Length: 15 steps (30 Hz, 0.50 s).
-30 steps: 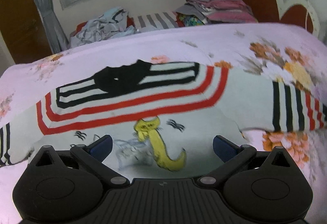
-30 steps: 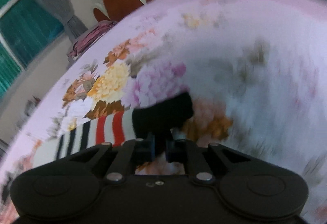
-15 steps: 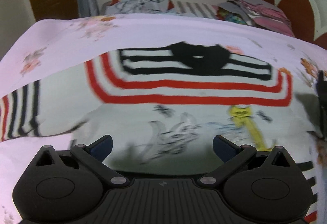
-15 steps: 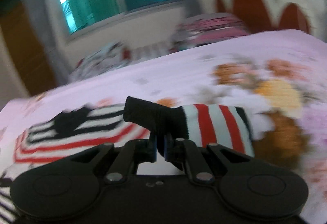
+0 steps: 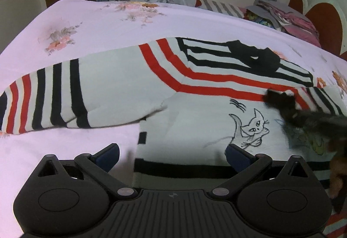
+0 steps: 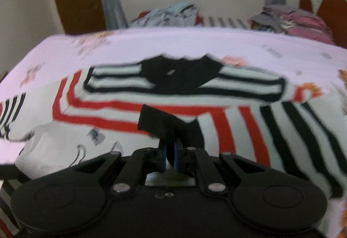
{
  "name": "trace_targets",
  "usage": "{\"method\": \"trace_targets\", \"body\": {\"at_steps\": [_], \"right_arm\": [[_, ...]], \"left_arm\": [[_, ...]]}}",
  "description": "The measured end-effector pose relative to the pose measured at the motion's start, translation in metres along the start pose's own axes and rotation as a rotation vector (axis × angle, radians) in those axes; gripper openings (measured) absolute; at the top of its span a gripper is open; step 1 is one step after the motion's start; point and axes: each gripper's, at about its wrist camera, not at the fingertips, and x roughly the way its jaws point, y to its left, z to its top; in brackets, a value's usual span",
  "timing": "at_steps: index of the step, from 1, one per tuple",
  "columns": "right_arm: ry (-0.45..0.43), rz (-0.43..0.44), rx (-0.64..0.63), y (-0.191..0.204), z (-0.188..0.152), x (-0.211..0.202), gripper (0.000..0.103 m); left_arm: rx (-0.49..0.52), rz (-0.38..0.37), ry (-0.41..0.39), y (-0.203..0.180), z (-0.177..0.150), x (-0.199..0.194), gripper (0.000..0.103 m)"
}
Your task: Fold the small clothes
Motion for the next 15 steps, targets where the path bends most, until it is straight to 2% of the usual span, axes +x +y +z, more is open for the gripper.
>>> {"method": "trace_targets", "body": {"at_steps": [3,6,8,9,12,14,15], "right_arm": [[-0.01,0.002,-0.016,0.007,-0.003,0.001,0.013],[-0.015,0.048,-0.014,0.006,0.001,-0.01,0.03],[-0.08,0.055,-0.003,-0.001,0.002,-0.032,0.051],[-0.106,0.053,0.007,-0.007,0.001,-0.043,0.053],[-0.176,-0.002,0.072,-0.036,-0.001,-0.076,0.047],[-0.203,-0.081,0.138,-0.065,-0.003,-0.094,0.035],[-0.214,-0.123,0.169,-0.078,-0.004,-0.1,0.034]], "left_arm": [[0.003,-0.013,-0.002,0.0,0.003,0.001,0.103],[0.008,-0.05,-0.01,-0.011,0.009,0.003,0.103],[0.0,-0.095,-0.021,-0.025,0.015,0.005,0.103],[-0.005,-0.121,-0.028,-0.031,0.017,0.006,0.103],[-0.048,-0.227,-0.035,-0.053,0.024,0.014,0.103],[-0.078,-0.288,-0.022,-0.072,0.028,0.025,0.103],[-0.083,-0.311,-0.015,-0.081,0.03,0.03,0.103]]}}
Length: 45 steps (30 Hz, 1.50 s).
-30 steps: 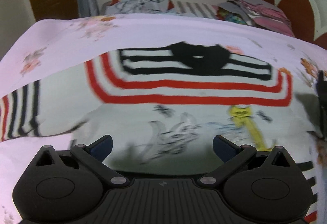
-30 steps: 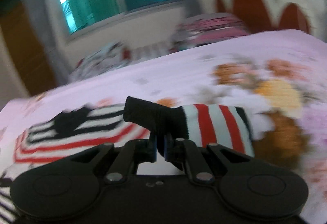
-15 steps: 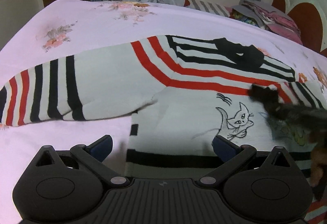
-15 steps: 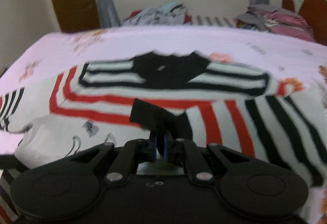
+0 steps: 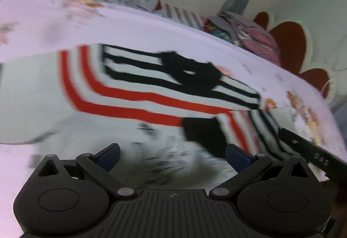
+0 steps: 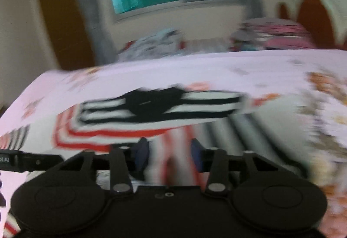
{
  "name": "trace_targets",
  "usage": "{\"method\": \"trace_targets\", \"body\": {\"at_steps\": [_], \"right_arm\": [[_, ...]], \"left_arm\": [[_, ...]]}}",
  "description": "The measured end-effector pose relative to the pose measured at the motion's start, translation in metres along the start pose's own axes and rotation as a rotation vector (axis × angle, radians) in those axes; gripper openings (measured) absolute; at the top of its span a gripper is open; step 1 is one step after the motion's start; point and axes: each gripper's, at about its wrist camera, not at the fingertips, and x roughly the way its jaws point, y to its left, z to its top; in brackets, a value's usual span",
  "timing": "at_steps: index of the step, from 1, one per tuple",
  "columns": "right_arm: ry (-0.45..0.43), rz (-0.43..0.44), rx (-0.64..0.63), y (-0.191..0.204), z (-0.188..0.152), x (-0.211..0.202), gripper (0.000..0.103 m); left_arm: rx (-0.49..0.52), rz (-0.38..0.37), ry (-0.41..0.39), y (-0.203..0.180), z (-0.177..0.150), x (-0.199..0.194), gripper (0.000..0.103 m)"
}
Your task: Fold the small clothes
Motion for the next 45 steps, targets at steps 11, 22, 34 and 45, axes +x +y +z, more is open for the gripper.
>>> {"method": "trace_targets", "body": {"at_steps": [11,22,34,45], "right_arm": [[0.013,-0.259,0.296,-0.133,-0.016,-0.027,0.024],[0.062,-0.126,0.292,-0.126,-0.02,-0.009,0.027],[0.121,-0.026,0.185,-0.109,-0.02,0.013,0.032],[0.12,0.072,0.308,-0.146,0.051,0.114,0.051]], "left_arm": [[0.06,0.068,0.095,-0.057,0.006,0.083,0.026],[0.225,0.263,-0.139,-0.033,0.039,0.037,0.005],[0.184,0.317,-0.094,-0.007,0.013,0.057,0.027],[0.105,0.251,-0.08,0.013,0.036,0.08,0.031]]}}
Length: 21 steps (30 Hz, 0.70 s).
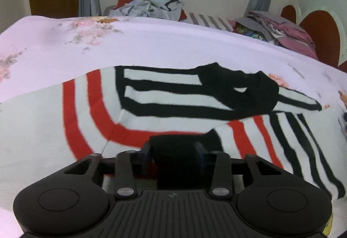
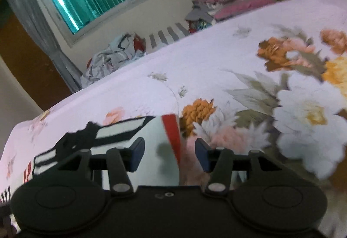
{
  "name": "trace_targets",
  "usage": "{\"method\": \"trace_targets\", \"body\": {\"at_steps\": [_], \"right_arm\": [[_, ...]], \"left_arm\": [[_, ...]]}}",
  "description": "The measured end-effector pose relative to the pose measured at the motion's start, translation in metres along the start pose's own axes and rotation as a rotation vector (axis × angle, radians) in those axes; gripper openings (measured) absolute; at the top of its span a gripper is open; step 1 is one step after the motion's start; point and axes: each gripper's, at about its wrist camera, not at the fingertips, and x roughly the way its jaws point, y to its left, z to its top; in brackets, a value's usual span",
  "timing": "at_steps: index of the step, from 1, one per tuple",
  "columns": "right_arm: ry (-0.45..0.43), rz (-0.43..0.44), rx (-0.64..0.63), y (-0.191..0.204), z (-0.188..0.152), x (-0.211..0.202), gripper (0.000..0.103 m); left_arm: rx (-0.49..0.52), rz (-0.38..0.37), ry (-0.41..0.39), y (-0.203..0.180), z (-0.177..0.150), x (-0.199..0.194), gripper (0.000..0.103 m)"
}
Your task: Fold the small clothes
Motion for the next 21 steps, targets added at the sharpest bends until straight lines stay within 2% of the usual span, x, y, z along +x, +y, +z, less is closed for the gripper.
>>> {"method": "trace_targets", "body": {"at_steps": [1,2,3,4,6,7,9,11,12,13,14,15,16,17,21], "right_arm": [[0.016,-0.002,0.019,-0.004,0.002,0.011,0.047],[0.028,0.011,0.029,-0.006,0.003,0.017,0.034],[0.039,0.045,0.036,-0.009,0.002,0.02,0.017],[0.028,0.054,0.035,-0.009,0.002,0.019,0.008],[-0.027,0.037,0.01,-0.008,-0.001,0.007,0.007],[-0.042,0.018,-0.003,-0.007,-0.004,0.004,0.007],[-0.003,-0.036,-0.032,-0.009,-0.011,0.015,0.007],[0.005,-0.041,-0.021,-0.013,-0.014,0.021,0.006],[0.005,-0.05,-0.025,-0.012,-0.012,0.02,0.008],[-0.002,-0.07,-0.038,-0.008,-0.011,0.016,0.016],[-0.028,-0.096,-0.063,-0.004,-0.011,0.01,0.026],[-0.07,-0.116,-0.091,0.001,-0.012,0.001,0.027],[-0.099,-0.108,-0.112,0.004,-0.012,-0.007,0.027],[-0.102,-0.078,-0.132,0.009,-0.013,-0.011,0.025],[-0.036,-0.029,-0.305,0.043,-0.023,0.007,0.024]], "left_arm": [[-0.003,-0.012,-0.003,-0.001,0.001,0.001,0.014],[-0.004,-0.028,-0.005,-0.002,0.002,0.002,0.008],[0.004,-0.019,-0.024,-0.005,0.002,0.0,0.007],[0.042,0.023,-0.075,-0.01,0.002,-0.006,0.007],[0.114,0.078,-0.153,-0.019,-0.001,-0.015,0.007],[0.133,0.089,-0.149,-0.021,-0.002,-0.013,0.007],[0.142,0.103,-0.071,-0.022,-0.007,0.003,0.007],[0.148,0.102,-0.082,-0.022,-0.009,0.004,0.008],[0.147,0.103,-0.074,-0.023,-0.007,0.004,0.012],[0.133,0.121,-0.065,-0.021,-0.004,0.002,0.03],[0.116,0.16,-0.064,-0.019,-0.001,-0.002,0.061],[0.104,0.2,-0.092,-0.017,0.0,-0.009,0.068],[0.104,0.207,-0.151,-0.017,0.0,-0.02,0.069],[0.113,0.184,-0.178,-0.02,0.002,-0.027,0.069],[0.24,0.06,-0.143,-0.062,0.007,-0.019,0.069]]}}
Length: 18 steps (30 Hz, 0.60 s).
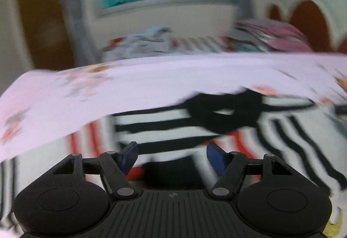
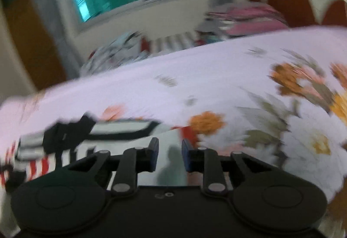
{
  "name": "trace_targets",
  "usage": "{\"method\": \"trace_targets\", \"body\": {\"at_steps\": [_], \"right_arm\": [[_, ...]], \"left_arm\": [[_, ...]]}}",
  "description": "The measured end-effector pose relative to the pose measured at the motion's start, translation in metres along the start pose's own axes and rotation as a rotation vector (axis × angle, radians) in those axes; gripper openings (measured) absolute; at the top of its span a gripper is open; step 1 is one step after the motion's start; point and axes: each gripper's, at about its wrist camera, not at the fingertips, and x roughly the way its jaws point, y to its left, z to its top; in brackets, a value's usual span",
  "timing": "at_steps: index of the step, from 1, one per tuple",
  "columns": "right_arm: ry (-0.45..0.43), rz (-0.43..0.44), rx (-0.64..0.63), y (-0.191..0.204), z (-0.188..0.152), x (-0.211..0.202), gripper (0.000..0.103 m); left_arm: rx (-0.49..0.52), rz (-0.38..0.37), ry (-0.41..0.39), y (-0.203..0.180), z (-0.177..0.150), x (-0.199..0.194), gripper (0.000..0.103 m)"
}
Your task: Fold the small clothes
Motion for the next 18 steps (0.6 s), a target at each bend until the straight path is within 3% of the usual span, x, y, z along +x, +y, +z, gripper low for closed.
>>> {"method": "trace_targets", "body": {"at_steps": [3,4,6,7,9,10,11,12,15,18], "right_arm": [[0.041,0.03,-0.107,0.023,-0.003,0.017,0.025],[0.047,0.031,-0.139,0.027,-0.003,0.02,0.027],[0.053,0.029,-0.168,0.025,-0.002,0.021,0.022],[0.056,-0.031,-0.178,0.018,-0.002,0.021,0.019],[0.052,-0.16,-0.111,-0.009,0.005,0.024,0.013],[0.065,-0.187,-0.047,-0.024,0.006,0.024,0.022],[0.073,-0.161,0.01,-0.036,0.007,0.023,0.031],[0.08,-0.139,0.03,-0.041,0.008,0.021,0.031],[0.043,-0.137,0.005,-0.03,0.008,0.003,0.024],[0.012,-0.081,-0.013,-0.011,0.003,-0.018,0.017]], "left_arm": [[0.083,-0.055,0.045,-0.034,0.002,0.021,0.069],[0.097,-0.055,0.056,-0.04,0.002,0.026,0.069],[0.128,-0.038,0.065,-0.046,-0.002,0.032,0.069],[0.133,-0.006,0.063,-0.044,-0.005,0.034,0.069],[0.071,0.006,0.086,-0.024,-0.005,0.038,0.079],[0.043,0.007,0.095,-0.014,-0.006,0.038,0.083],[0.02,0.0,0.101,-0.007,-0.006,0.039,0.083],[0.011,-0.012,0.103,-0.004,-0.007,0.04,0.083],[0.041,0.024,0.074,-0.012,-0.003,0.031,0.083],[0.036,-0.032,0.023,-0.021,-0.003,0.012,0.083]]}}
